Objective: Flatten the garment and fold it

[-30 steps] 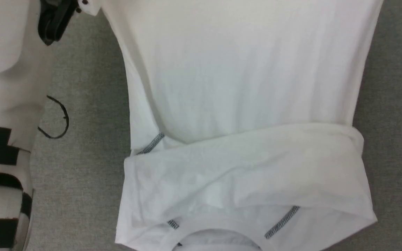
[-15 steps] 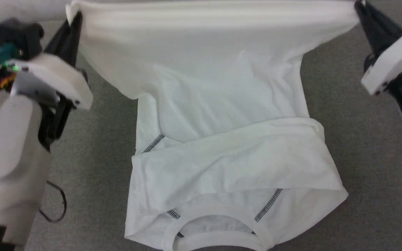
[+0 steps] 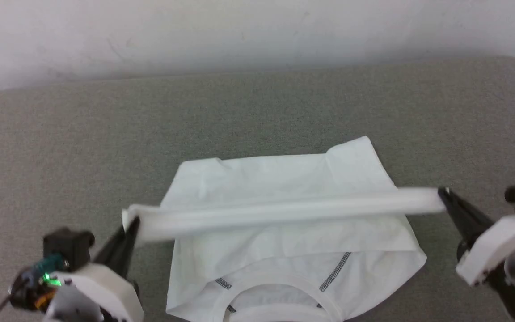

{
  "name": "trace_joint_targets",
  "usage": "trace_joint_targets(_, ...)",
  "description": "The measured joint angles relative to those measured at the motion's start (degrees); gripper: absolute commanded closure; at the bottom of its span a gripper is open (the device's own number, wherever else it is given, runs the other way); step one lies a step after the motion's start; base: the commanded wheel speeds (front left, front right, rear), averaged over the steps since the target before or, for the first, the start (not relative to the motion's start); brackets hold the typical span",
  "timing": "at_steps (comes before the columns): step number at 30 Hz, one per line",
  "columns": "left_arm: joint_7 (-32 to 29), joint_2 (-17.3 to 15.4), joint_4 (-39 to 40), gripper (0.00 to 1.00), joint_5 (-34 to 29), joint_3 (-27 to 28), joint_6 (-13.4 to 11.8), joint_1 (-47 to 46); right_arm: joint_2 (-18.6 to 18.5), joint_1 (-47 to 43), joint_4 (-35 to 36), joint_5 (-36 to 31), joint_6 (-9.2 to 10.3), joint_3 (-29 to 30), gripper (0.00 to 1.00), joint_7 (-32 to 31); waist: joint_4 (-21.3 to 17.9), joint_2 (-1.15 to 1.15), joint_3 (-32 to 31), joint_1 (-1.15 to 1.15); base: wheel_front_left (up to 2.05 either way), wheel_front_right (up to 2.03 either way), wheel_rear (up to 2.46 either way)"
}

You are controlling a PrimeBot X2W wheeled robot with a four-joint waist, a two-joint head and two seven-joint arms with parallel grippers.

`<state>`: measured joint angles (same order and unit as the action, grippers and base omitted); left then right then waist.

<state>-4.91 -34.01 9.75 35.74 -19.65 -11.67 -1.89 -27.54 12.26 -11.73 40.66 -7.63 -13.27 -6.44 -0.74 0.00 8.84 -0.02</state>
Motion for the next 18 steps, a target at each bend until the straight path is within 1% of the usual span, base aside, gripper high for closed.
trace_joint_targets(3,-1.75,-0.3,2.3,1.0,1.12,-1.14,-0.81,5.08,3.13,-7.05,2.93,-1.43,0.01,4.44,1.0,-2.05,0.07,0.0,-1.19,0.0,0.0,0.0,0.0)
trace_joint_targets(6,-2.77,0.04,2.25,1.0,2.05,-2.37,-1.66,8.49,6.68,-12.97,5.23,-3.0,0.01,8.11,1.0,-4.19,0.1,0.0,-2.21,0.01,0.0,0.0,0.0)
trace_joint_targets(12,-3.09,2.01,-2.11,1.0,4.55,-4.08,-1.71,12.81,12.66,-21.31,7.64,-6.37,0.02,13.02,1.0,-8.2,-0.22,0.0,-3.74,0.01,0.0,0.0,0.0)
trace_joint_targets(13,-2.68,2.49,-2.9,0.94,5.16,-4.17,-1.46,13.4,13.26,-22.45,7.88,-7.54,0.02,13.28,1.0,-8.78,-0.28,0.0,-3.99,0.01,0.0,0.0,0.0)
trace_joint_targets(14,-2.45,2.85,-3.81,0.67,5.44,-4.57,-1.13,13.76,13.91,-23.45,8.05,-8.15,0.02,13.62,0.98,-9.34,-0.33,0.0,-4.2,0.01,0.0,0.0,0.0)
trace_joint_targets(15,-1.8,3.21,-4.72,0.24,5.56,-4.7,-0.91,14.07,14.69,-24.41,8.38,-8.36,0.02,13.79,0.76,-9.76,-0.37,0.0,-4.38,0.01,0.0,0.0,0.0)
trace_joint_targets(16,-1.03,3.69,-5.47,0.0,5.87,-4.6,-0.89,14.29,15.47,-25.32,8.89,-8.69,0.03,13.85,0.39,-9.84,-0.37,0.0,-4.54,0.02,0.0,0.0,0.0)
trace_joint_targets(17,-0.32,4.05,-6.2,0.0,6.09,-4.54,-0.82,14.46,16.17,-26.19,9.46,-8.92,0.03,13.85,0.0,-10.22,-0.33,0.0,-4.68,0.02,0.0,0.0,0.0)
trace_joint_targets(18,0.52,4.25,-6.8,0.0,6.05,-4.47,-0.65,14.58,16.8,-27.05,10.12,-8.98,0.03,13.9,0.0,-10.5,-0.26,0.0,-4.81,0.02,0.0,0.0,0.0)
